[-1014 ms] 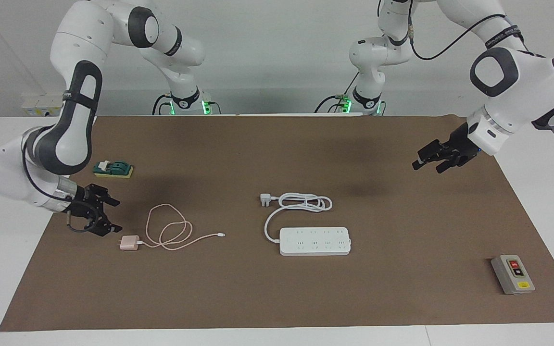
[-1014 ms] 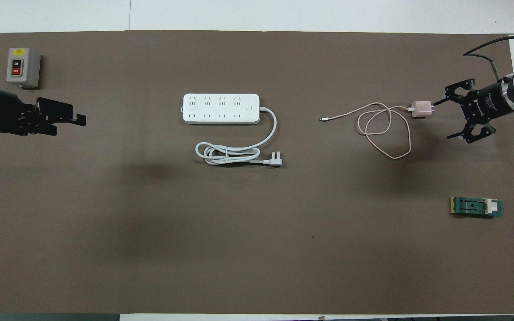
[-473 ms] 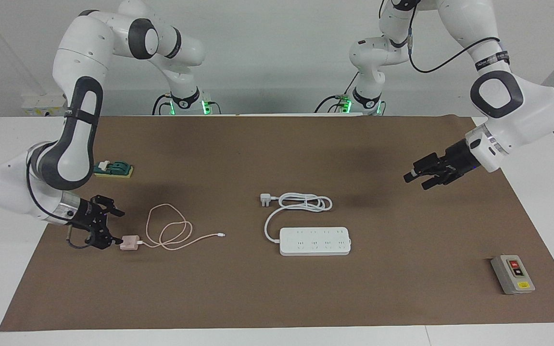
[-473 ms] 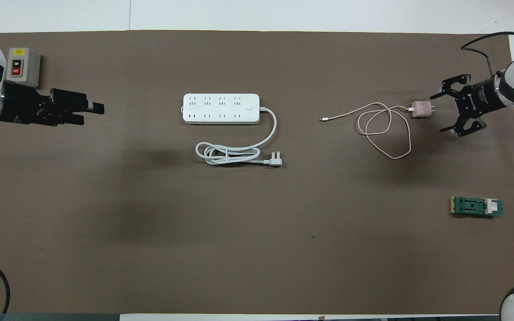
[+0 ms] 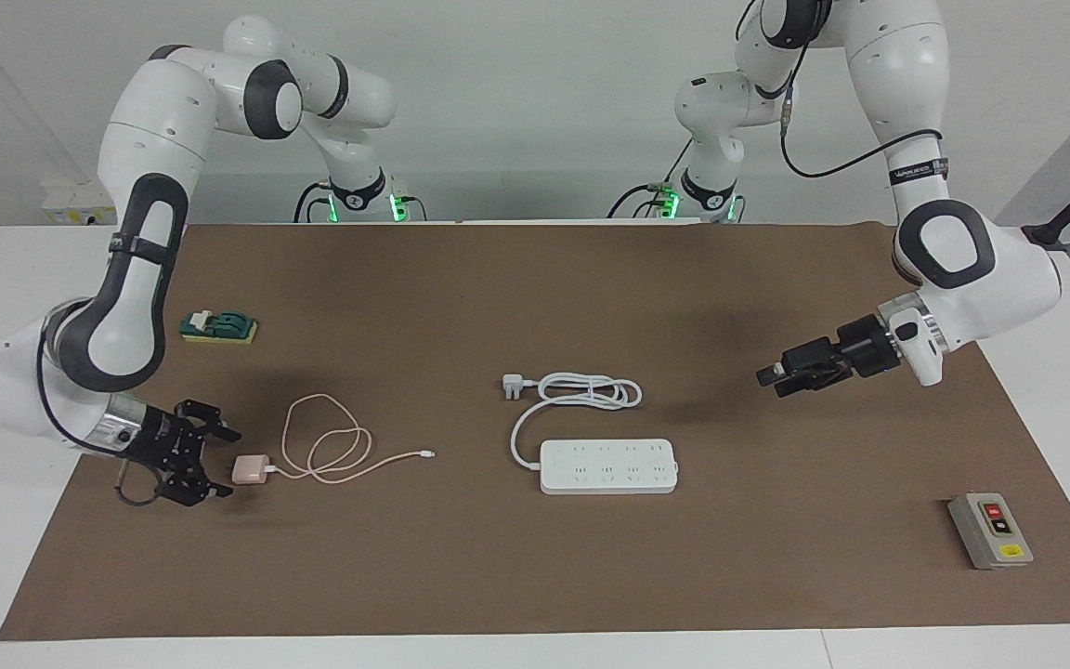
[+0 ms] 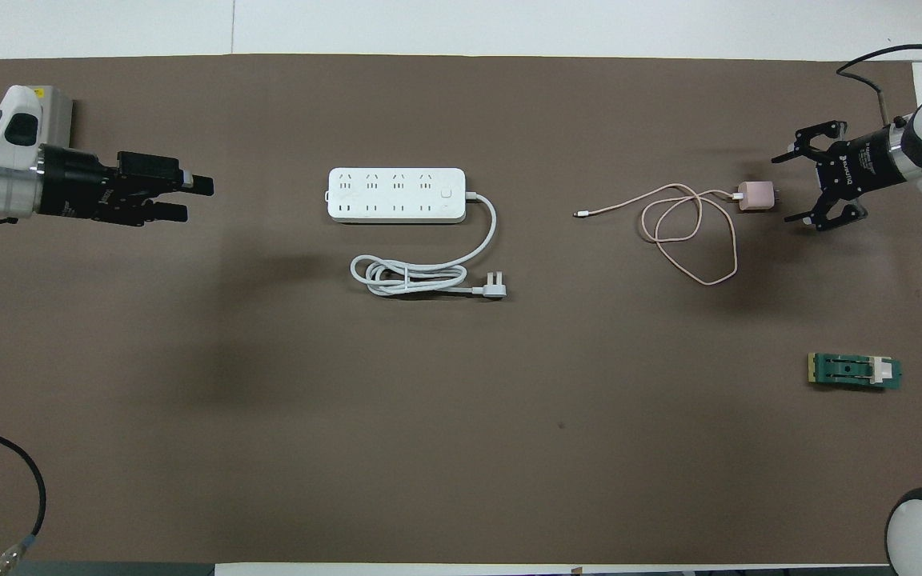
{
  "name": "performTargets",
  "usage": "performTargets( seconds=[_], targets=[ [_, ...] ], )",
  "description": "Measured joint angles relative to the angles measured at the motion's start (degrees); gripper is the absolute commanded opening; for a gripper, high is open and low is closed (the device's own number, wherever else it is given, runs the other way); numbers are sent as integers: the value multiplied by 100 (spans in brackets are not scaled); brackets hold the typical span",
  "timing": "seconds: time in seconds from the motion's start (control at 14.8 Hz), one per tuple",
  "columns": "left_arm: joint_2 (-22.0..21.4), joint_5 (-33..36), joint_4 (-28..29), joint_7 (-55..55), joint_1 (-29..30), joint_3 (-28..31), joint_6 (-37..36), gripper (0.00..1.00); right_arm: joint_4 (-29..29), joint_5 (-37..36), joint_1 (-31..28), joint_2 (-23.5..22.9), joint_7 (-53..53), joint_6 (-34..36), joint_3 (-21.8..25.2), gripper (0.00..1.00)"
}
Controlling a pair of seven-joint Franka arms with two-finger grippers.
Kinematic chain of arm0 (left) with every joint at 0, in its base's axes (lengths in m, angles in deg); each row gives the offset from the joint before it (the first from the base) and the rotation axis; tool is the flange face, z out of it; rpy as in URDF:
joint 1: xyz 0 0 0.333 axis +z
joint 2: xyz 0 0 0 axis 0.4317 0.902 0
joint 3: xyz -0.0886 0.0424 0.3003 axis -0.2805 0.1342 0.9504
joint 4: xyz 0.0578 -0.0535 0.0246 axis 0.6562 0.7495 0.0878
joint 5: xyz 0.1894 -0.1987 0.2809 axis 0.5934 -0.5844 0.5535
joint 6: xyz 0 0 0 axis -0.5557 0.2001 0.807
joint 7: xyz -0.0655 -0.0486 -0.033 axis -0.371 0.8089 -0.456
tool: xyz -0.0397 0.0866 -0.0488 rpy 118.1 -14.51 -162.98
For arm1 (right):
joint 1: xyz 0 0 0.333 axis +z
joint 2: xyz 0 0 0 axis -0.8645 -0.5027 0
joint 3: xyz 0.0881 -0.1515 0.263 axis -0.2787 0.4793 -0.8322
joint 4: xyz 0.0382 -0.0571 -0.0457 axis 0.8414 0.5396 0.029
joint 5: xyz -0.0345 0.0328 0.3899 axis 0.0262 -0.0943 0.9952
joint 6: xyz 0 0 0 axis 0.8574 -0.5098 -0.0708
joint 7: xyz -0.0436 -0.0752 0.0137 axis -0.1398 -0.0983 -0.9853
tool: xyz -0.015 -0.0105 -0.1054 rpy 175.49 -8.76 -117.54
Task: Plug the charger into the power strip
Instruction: 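Reach the right gripper toward the pink charger while the left gripper advances, then close the right gripper on the pink charger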
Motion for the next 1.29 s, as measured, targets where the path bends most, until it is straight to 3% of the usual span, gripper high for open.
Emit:
performTargets(
  seconds=[0.34, 0.54, 0.68, 0.74, 0.81, 0.88, 1.29],
  targets=[
    [130, -263, 20, 311, 0, -9, -2, 100, 25, 11, 0, -135, -220, -43, -1, 96],
    [130, -467, 22, 358, -1, -20, -2, 100, 27, 96, 0, -142, -228, -44, -1, 64],
    [132, -603, 45, 381, -4, -35, -2, 100, 61, 174, 0, -142, -229, -53, 0, 50],
    [136, -711, 89, 498, -6, -40, -2, 100, 91, 186, -1, -143, -229, -83, 0, 33],
    [143, -782, 145, 680, -8, -45, -1, 100, 111, 186, -6, -132, -229, -65, 5, 9],
    [150, -823, 217, 848, -12, -51, 4, 100, 124, 201, -13, -110, -230, -60, 5, 0],
    [164, -1264, 543, 1396, -90, -89, 185, 100, 135, 197, 7, -103, -240, -102, 9, 0]
  ],
)
